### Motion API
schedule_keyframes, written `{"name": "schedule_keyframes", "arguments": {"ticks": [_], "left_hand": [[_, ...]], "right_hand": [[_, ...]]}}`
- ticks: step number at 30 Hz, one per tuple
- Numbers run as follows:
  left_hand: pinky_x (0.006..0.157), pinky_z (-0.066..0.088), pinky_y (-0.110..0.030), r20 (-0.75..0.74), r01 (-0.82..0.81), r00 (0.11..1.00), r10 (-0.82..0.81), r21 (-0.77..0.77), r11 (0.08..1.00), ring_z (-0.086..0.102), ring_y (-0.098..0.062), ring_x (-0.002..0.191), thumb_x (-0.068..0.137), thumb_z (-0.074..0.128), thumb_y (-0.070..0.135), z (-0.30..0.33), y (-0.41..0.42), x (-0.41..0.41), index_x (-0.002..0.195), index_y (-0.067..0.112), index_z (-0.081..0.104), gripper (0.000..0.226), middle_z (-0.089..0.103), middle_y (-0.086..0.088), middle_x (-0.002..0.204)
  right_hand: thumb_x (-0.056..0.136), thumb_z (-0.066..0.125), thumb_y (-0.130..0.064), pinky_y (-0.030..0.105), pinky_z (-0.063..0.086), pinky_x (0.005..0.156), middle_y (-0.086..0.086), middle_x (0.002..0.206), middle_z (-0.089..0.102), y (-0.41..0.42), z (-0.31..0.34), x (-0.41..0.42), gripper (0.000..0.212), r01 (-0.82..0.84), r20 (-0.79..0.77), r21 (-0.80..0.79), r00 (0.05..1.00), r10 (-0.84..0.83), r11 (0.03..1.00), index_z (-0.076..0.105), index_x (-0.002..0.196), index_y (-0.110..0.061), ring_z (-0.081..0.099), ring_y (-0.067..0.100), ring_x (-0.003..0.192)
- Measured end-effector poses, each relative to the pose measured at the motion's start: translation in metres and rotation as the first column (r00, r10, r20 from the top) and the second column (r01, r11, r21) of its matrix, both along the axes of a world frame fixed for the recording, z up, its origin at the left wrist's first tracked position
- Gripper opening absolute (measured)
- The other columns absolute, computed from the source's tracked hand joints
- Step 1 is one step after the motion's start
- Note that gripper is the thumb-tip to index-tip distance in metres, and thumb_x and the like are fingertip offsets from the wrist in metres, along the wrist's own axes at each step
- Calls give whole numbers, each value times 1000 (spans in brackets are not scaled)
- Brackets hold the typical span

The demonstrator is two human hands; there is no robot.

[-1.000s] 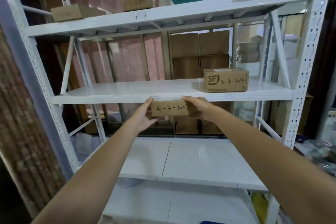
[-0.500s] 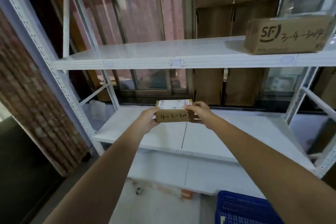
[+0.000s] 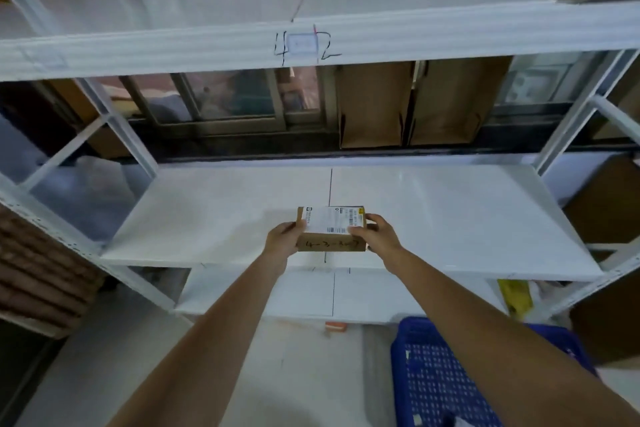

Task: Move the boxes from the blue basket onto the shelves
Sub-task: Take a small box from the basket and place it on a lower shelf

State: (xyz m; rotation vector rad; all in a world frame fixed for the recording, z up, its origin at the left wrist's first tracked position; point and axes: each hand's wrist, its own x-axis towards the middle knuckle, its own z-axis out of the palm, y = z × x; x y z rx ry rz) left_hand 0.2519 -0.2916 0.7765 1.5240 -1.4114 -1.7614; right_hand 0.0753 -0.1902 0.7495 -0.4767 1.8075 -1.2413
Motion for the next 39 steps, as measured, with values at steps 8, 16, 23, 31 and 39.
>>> {"name": "schedule_keyframes", "arguments": {"ticks": [8,16,23,31,39], "left_hand": [[95,42,-35,26,104,994,-109,154,983,56,-22,102,93,57,35,-107,-40,-9,112,11,61,31,62,-5,111],[100,38,-37,33,111,992,-120,204,973,53,-24,114,93,56,38,-156,-67,-7,99,20,61,19,62,-5,116],[97,39,-35,46,144,987,-155,197,970,50,-25,118,94,54,37,-170,-79,-13,120,15,60,34,58,-6,132],[91,38,-35,126,176,972,-200,179,968,51,-23,109,95,50,41,-168,-81,-7,114,19,56,30,58,-6,124],[104,36,-39,207,191,961,-181,-31,981,48,-32,125,91,59,35,-120,-79,2,127,-3,50,53,49,-17,141]], "right_hand": [[77,78,-27,31,45,96,0,129,60,-29,-91,4,61,53,-86,145,995,-41,988,51,132,-22,56,18,111],[82,73,-22,35,47,97,1,135,57,-52,-129,13,62,18,-110,188,994,2,982,47,138,-19,55,22,117],[84,69,-18,40,45,102,0,135,57,-62,-144,13,66,10,-91,203,996,9,979,38,142,-20,55,22,117],[84,70,-19,42,44,104,3,141,52,-56,-145,16,74,-34,-87,251,995,57,967,31,147,-20,53,26,122],[87,67,-26,41,38,109,8,152,39,-21,-103,8,74,24,-162,264,987,20,964,28,149,-23,41,28,136]]}}
